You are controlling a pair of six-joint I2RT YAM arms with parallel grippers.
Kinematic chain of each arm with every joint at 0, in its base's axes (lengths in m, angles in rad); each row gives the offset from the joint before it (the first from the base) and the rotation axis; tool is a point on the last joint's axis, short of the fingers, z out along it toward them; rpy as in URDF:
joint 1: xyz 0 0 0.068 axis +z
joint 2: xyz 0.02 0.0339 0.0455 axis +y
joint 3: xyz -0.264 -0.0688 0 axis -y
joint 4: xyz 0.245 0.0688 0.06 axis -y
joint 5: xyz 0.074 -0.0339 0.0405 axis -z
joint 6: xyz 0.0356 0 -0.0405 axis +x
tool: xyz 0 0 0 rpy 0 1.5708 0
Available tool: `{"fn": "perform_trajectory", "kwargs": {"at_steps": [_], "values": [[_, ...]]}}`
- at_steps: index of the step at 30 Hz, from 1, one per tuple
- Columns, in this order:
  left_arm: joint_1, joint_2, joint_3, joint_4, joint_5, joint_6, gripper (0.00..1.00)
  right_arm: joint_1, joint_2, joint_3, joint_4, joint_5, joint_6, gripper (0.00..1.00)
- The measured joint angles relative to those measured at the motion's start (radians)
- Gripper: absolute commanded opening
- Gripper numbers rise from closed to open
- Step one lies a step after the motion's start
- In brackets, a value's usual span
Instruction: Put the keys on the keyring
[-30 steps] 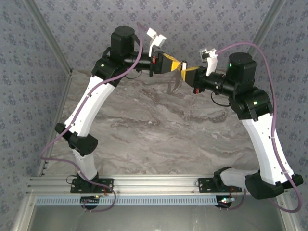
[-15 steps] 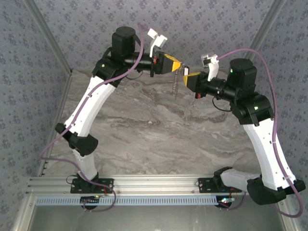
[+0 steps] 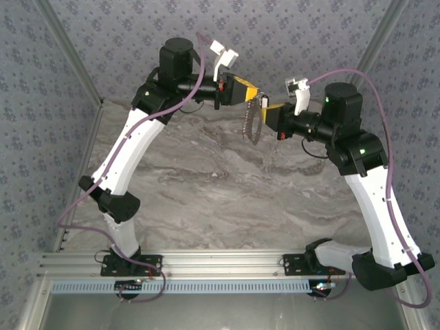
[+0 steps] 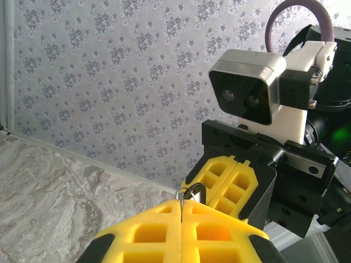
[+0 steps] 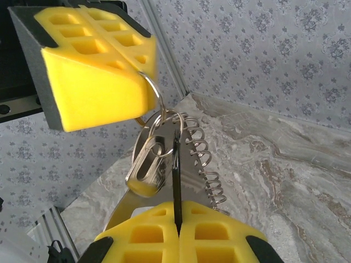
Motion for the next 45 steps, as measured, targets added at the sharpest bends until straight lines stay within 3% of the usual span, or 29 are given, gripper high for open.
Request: {"fn": "perform_trajectory", "kwargs": {"at_steps": [22,23,28,38,45], "values": [[0.000,0.000,0.000,-0.008,-0.016,0.035,0.00,-0.005,0.066,0.112,-0.002,-0.032,0.000,0.00],[0.000,0.000,0.000,-0.009,-0.018,0.038,0.01,-0.006,0.068,0.112,-0.002,-0.034,0.000,0.00],[0.000,0.000,0.000,-0.027,-0.026,0.056,0.24,-0.014,0.072,0.103,0.005,-0.039,0.006,0.00],[0.013,-0.040,-0.076,-0.021,-0.088,0.048,0.36,-0.039,0.067,-0.035,0.017,-0.038,0.027,0.00],[0.047,-0.131,-0.230,0.037,-0.205,0.018,0.42,-0.062,0.066,-0.150,0.056,-0.039,0.047,0.00]]}}
